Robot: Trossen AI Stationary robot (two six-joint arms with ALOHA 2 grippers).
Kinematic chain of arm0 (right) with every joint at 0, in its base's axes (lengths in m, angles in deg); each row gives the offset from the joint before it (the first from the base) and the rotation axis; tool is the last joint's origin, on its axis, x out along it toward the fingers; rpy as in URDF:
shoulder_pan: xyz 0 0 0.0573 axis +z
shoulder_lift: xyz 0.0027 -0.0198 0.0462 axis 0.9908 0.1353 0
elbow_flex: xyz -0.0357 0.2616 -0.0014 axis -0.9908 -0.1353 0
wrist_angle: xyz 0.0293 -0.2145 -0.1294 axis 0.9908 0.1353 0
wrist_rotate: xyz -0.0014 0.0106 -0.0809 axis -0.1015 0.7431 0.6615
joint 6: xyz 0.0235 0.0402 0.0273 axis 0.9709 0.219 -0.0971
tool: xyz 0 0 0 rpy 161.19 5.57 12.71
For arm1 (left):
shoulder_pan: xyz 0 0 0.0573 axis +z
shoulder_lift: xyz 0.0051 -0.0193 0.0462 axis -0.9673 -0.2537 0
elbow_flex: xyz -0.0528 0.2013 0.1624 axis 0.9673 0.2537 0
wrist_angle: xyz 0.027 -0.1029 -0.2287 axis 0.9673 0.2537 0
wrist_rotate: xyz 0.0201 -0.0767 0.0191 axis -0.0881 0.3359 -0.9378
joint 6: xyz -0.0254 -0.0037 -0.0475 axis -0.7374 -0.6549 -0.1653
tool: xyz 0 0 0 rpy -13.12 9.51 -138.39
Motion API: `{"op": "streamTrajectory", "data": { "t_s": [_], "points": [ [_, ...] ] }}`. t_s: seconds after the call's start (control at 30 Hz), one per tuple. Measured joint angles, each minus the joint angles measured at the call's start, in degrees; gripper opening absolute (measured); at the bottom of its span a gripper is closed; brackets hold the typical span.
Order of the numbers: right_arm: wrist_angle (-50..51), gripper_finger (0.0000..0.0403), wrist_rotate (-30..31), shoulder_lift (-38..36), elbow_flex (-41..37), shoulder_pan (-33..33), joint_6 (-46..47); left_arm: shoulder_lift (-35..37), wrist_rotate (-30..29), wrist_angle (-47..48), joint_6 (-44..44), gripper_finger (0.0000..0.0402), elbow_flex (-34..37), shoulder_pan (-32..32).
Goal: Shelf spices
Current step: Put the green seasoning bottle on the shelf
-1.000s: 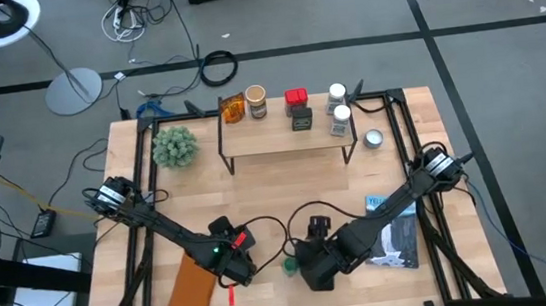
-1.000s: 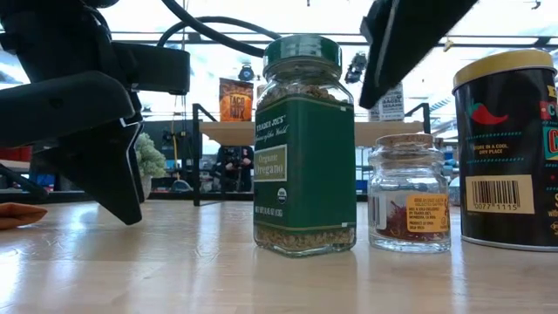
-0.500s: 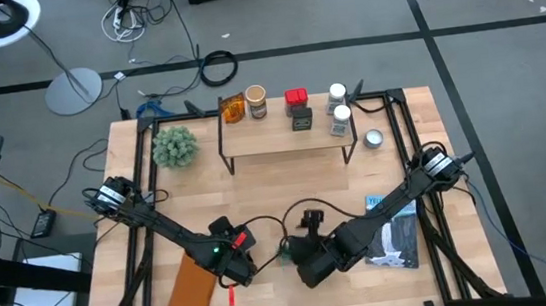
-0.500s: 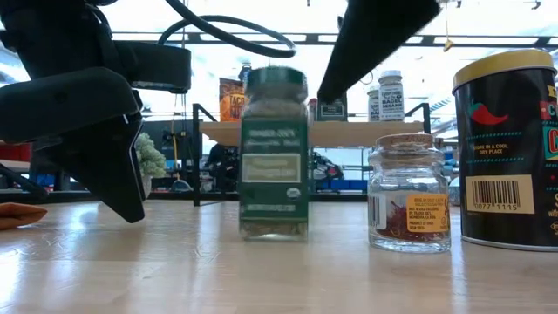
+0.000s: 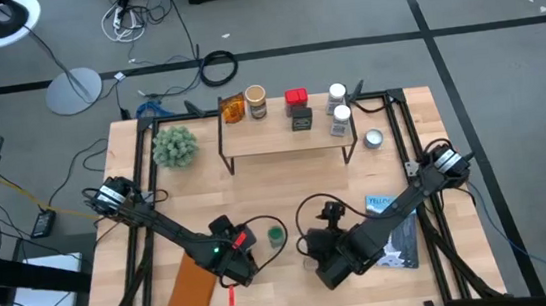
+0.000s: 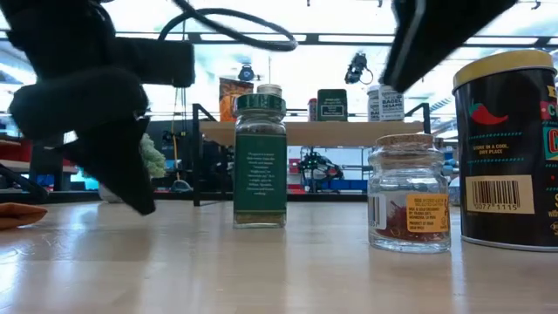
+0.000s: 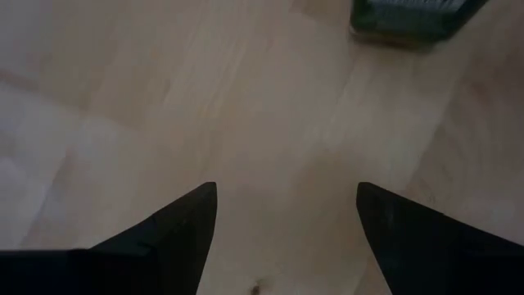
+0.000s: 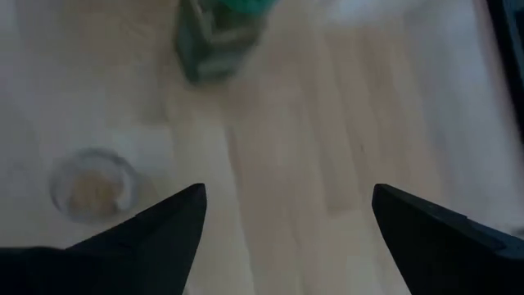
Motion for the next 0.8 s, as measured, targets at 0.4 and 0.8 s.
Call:
{"op": "streamTrajectory", "data": {
  "t_s": [0.4,0.8],
  "points": [
    [18.3,0.0346,10.6,-0.3,-3.5,5.6,21.1,0.0,-2.9,-2.9,-9.4,0.0298,-6.9,-1.4],
    [17.6,0.0346,11.4,-0.2,-4.9,6.5,24.2,0.0,-9.8,-10.6,-8.5,0.0298,-7.0,0.4]
  ]
}}
